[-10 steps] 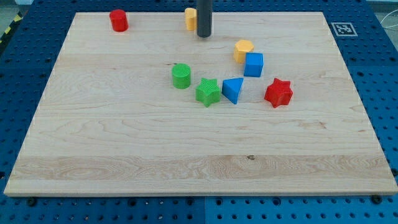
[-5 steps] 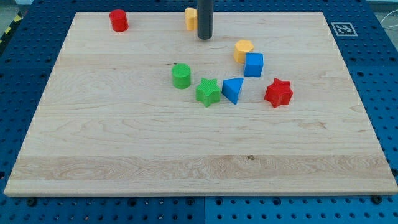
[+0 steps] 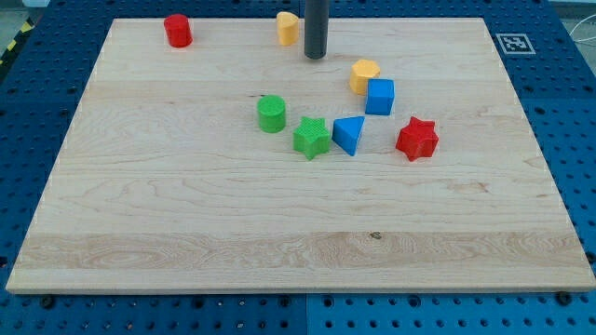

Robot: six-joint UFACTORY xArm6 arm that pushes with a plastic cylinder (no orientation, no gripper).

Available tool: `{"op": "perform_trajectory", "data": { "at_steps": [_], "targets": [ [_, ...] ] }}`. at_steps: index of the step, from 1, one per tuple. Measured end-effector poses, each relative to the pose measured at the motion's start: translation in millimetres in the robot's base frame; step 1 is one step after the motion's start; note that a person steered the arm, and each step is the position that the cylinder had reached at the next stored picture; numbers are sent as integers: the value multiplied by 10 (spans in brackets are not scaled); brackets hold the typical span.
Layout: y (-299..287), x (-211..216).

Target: Point at the blue cube

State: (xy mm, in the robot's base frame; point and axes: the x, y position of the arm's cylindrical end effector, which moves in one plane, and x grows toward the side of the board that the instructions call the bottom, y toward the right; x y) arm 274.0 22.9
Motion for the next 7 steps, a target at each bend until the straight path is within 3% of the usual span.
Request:
{"op": "perform_trajectory", "data": {
  "at_steps": [7],
  "targets": [
    [230,-4]
  ]
}}
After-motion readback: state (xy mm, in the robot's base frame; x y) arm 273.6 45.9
